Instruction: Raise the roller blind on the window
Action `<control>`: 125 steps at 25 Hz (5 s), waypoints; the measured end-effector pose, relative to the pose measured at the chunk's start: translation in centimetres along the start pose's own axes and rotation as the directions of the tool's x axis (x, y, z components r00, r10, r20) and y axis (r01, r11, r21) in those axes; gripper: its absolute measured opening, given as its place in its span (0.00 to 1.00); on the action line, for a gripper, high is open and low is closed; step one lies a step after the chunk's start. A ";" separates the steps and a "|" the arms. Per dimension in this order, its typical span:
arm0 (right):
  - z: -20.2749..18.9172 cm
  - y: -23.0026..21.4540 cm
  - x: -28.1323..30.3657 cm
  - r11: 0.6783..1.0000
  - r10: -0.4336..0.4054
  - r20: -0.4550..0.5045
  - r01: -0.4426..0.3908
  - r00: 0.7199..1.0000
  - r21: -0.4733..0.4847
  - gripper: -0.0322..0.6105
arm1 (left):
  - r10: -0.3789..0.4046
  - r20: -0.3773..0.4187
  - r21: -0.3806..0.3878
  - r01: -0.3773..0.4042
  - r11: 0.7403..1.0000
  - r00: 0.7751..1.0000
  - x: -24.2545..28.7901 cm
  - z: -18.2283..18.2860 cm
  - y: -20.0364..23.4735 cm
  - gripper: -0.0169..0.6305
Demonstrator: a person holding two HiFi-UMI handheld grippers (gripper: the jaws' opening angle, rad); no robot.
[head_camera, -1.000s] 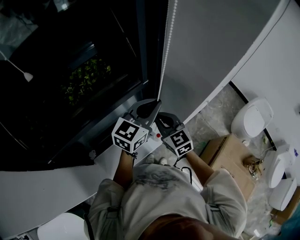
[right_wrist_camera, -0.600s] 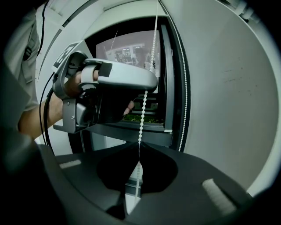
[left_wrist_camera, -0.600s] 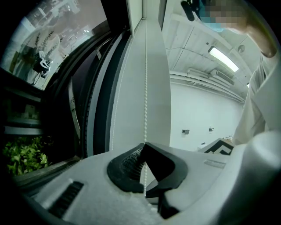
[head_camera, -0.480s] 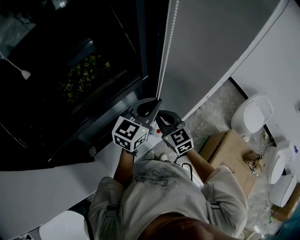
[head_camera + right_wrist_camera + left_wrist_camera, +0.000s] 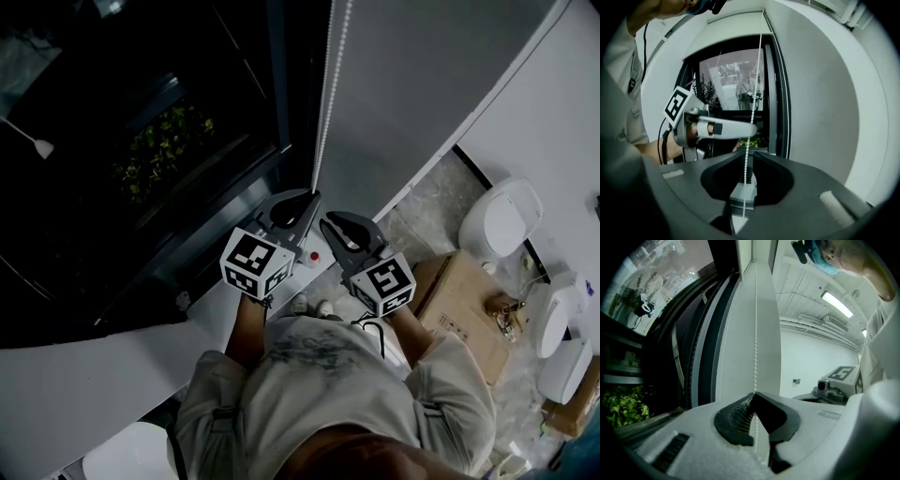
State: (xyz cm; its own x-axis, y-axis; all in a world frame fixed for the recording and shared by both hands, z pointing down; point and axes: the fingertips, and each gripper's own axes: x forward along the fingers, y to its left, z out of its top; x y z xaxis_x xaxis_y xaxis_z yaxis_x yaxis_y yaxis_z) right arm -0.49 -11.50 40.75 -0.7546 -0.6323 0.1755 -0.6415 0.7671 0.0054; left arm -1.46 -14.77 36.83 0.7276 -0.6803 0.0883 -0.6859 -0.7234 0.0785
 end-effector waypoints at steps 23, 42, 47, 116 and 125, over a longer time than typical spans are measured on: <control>16.0 -0.7 0.8 0.995 0.065 0.269 -0.043 0.961 -0.086 0.08 | -0.017 0.011 0.003 0.017 1.000 1.000 -0.4 0.3 -1.0 0.05; 12.3 -0.9 1.5 0.992 -0.043 0.221 0.069 0.974 -0.110 0.07 | 0.013 -0.048 -0.034 -0.014 0.999 0.999 0.1 -3.7 -0.5 0.05; 10.6 -0.8 1.8 0.994 -0.042 0.184 0.060 0.982 -0.096 0.07 | 0.017 -0.078 -0.054 -0.021 0.998 0.997 0.3 -5.5 -0.3 0.05; 2.8 -2.8 -0.4 0.987 -0.129 0.103 0.138 0.986 -0.081 0.06 | 0.174 0.080 -0.022 -0.173 0.985 0.982 -2.7 -2.4 1.3 0.04; 2.3 -2.8 -0.4 0.988 -0.128 0.092 0.135 0.988 -0.072 0.06 | 0.191 0.075 -0.037 -0.189 0.981 0.979 -2.9 -2.9 1.5 0.04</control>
State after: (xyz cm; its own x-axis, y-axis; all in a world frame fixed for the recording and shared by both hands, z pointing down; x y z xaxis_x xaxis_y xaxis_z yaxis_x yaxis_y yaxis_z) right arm 1.34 -13.67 38.40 -0.6757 -0.7325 0.0822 -0.7257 0.6807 0.1002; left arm -4.64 -13.52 39.60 0.5815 -0.8131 0.0267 -0.8110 -0.5769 0.0971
